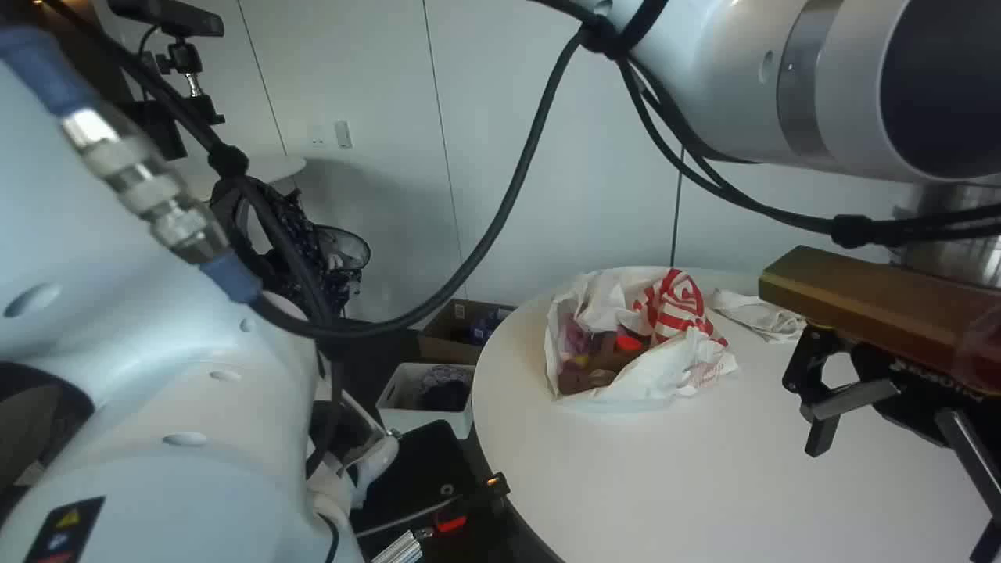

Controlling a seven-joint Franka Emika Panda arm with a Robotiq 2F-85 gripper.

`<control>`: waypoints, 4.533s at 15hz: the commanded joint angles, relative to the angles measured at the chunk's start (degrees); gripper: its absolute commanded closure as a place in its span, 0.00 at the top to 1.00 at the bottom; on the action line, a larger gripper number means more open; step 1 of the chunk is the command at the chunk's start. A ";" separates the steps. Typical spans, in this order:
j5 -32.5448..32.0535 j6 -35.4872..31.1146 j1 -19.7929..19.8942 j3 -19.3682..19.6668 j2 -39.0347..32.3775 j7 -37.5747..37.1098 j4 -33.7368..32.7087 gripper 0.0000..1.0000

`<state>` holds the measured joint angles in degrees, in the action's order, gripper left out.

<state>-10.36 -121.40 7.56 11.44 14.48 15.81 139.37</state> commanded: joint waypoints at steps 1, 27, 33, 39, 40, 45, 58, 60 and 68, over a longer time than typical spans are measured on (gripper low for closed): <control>0.11 0.06 0.34 -0.36 -0.02 0.07 -0.25 1.00; 0.18 -12.43 -17.86 -22.57 -34.25 4.59 -24.18 1.00; -0.45 -11.83 -17.72 -22.09 -33.95 3.29 -22.08 1.00; -1.36 -17.11 -20.96 -24.52 -37.81 2.24 -22.36 1.00; -2.33 -18.24 -21.86 -24.37 -38.88 1.54 -22.71 1.00; -2.67 -22.75 -24.36 -25.26 -45.11 2.05 -24.64 1.00; -8.99 -28.67 -28.19 -20.76 -59.81 0.16 -34.62 0.75; -9.75 -28.44 -28.32 -20.43 -60.65 0.20 -35.42 0.66; -7.00 -25.84 -24.56 -24.73 -56.27 3.71 -32.90 0.17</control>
<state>-19.07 -148.85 -19.43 -10.54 -44.53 17.15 105.18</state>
